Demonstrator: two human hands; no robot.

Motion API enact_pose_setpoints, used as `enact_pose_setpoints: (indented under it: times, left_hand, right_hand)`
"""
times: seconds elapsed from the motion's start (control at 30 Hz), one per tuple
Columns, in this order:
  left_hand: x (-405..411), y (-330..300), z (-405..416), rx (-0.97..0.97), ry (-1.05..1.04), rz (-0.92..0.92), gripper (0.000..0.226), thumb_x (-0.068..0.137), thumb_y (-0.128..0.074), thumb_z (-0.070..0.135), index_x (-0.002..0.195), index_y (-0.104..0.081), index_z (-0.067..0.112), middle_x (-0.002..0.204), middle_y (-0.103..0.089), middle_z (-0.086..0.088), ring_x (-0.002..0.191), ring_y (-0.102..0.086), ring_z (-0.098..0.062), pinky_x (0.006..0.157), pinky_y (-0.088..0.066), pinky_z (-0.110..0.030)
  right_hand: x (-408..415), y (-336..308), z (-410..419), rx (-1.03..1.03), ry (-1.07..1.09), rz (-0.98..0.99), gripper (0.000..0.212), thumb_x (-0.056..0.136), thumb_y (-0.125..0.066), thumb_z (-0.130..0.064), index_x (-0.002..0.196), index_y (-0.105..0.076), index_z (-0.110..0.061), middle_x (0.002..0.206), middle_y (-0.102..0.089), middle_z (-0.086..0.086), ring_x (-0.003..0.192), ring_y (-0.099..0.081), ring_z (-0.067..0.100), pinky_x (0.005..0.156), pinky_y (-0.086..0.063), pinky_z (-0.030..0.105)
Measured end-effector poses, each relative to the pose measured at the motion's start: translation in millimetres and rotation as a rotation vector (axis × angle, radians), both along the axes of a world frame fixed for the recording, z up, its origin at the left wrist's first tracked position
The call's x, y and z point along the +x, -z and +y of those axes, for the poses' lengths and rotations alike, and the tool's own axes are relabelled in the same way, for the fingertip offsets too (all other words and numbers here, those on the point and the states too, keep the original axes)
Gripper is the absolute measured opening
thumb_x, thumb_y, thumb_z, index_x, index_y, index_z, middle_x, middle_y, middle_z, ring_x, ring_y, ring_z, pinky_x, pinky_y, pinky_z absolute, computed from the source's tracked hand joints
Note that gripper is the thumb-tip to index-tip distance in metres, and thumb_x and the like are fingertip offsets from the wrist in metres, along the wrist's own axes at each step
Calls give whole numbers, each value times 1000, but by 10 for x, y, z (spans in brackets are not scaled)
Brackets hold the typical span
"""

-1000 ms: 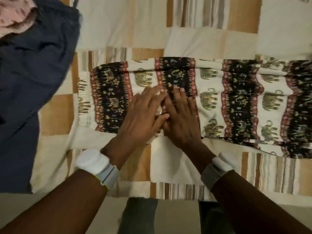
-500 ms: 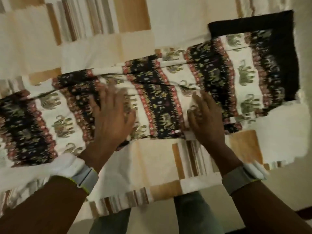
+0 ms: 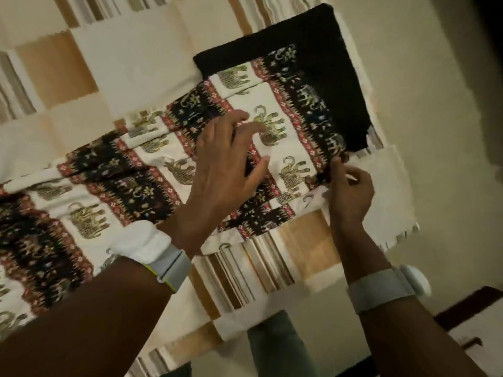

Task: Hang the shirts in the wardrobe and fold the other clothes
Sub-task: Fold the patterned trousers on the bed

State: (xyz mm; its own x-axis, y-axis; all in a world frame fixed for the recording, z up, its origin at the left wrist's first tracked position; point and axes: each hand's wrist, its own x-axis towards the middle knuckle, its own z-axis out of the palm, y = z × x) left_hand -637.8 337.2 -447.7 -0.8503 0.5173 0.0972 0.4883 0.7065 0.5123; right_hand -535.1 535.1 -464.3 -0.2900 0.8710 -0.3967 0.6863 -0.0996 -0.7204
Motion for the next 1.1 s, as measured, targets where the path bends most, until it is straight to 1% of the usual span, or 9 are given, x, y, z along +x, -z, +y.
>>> enact_pose_setpoints:
  times: [0.07, 0.13, 0.23, 0.47, 0.6, 0.73, 0.83, 0.97, 1.1]
  left_hand:
    - [-26, 1, 189, -13, 102, 0, 48, 97, -63, 42, 138, -56, 19, 148, -45, -8, 140, -39, -27, 115, -29, -45]
    - [-33, 47, 340, -43, 199, -20, 49, 98, -61, 44, 140, -55, 21, 153, -43, -7, 145, -35, -27, 119, -24, -47]
    - [0, 124, 542, -68, 286, -68, 50, 99, -58, 45, 142, -54, 21, 159, -39, -6, 150, -30, -28, 122, -20, -50]
    - [68, 236, 738, -180, 299, -221, 59, 100, -42, 57, 150, -44, 25, 165, -31, -6, 157, -19, -27, 127, -5, -59]
    - [67, 300, 776, -192, 267, -292, 62, 103, -36, 60, 153, -41, 24, 168, -26, -5, 159, -12, -25, 128, 2, -57]
    - [61, 308, 804, 21, 139, -480, 56, 100, -36, 55, 143, -53, 24, 161, -38, 0, 156, -22, -21, 127, 1, -57]
    - [28, 209, 815, 226, -13, -710, 46, 97, -45, 52, 135, -58, 30, 142, -53, 10, 144, -40, -17, 125, -19, -56]
    - [-110, -18, 741, 482, -212, -905, 34, 98, -60, 38, 131, -61, 30, 128, -63, 7, 119, -60, -9, 104, -53, -42]
    - [-234, -185, 449, 519, -332, -992, 30, 100, -62, 39, 128, -58, 27, 123, -64, -6, 98, -68, -17, 77, -58, -35]
  right_hand:
    - [3, 42, -4, -92, 12, 19, 46, 83, -76, -61, 107, -66, -23, 104, -72, -2, 94, -69, 15, 89, -58, 40]
    - [-13, 77, 1, -108, -66, 50, 32, 86, -78, -52, 84, -68, -21, 77, -68, -7, 71, -62, 8, 73, -52, 34]
    - [8, 75, 80, -142, -135, 59, 41, 89, -76, -33, 60, -50, -18, 54, -44, -6, 54, -38, 11, 61, -36, 31]
    - [190, -30, 222, -361, 22, 142, 12, 91, -70, -11, 85, -63, -17, 85, -68, 2, 76, -63, 10, 72, -50, 33]
    - [91, -65, 338, -391, -88, 47, 37, 84, -82, -41, 110, -63, -23, 96, -74, -7, 83, -72, 8, 69, -51, 24]
    - [-121, -85, 351, -407, -352, -68, 36, 74, -87, -52, 80, -72, -20, 72, -74, -12, 62, -67, -2, 58, -50, 18]
    - [-217, -26, 314, -410, -432, -178, 44, 68, -93, -45, 71, -69, -8, 71, -74, 4, 67, -71, 23, 69, -57, 40]
    - [-195, -65, 146, -397, -352, -70, 35, 71, -81, -20, 82, -61, 7, 80, -72, 25, 71, -72, 36, 69, -61, 52]
    - [-208, -273, -180, -203, -289, 127, 19, 78, -68, 1, 78, -50, 7, 70, -53, 10, 62, -51, 19, 55, -44, 27]
